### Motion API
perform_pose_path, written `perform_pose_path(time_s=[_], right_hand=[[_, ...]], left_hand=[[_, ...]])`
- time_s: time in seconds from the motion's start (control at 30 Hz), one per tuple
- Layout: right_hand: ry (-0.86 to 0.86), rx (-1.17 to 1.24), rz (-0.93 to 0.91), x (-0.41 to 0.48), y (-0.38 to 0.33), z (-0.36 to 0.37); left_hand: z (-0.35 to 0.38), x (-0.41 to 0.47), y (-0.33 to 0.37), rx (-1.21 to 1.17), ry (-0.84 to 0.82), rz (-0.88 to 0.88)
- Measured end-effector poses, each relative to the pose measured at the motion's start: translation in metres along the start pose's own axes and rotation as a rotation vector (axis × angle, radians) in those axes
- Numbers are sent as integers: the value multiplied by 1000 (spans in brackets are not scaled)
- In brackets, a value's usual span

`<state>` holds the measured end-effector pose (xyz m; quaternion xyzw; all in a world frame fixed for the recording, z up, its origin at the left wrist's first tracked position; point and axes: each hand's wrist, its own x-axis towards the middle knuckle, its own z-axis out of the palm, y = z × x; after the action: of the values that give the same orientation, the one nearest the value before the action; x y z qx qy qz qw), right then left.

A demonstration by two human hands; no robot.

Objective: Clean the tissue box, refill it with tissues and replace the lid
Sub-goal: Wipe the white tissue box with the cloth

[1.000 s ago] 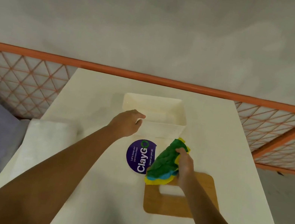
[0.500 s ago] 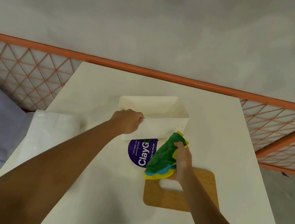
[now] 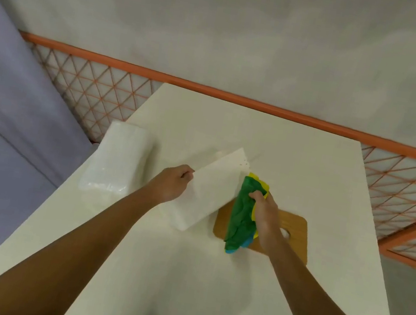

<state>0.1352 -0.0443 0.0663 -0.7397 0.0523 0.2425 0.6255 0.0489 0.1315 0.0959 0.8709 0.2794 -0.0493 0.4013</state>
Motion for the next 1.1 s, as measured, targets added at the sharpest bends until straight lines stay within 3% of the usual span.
perform_pose_path(time_s=[0.2, 0.47, 0.63, 0.87, 1.0, 1.1], right_hand=[[-104, -67, -93, -30, 20, -10], [-84, -322, -324, -63, 48, 1], [-49, -635, -561, -77, 69, 14], [-105, -836, -957, -125, 114, 31], [39, -738, -785, -124, 111, 32], [133, -755, -834, -140, 115, 49]], left_hand=[[9, -63, -18, -179, 83, -85], [11, -109, -43, -438, 93, -185], [12, -118, -56, -567, 87, -198], [8, -115, -70, -616, -17, -180], [1, -116, -80, -617, -96, -157], [-2, -115, -89, -635, -109, -150]])
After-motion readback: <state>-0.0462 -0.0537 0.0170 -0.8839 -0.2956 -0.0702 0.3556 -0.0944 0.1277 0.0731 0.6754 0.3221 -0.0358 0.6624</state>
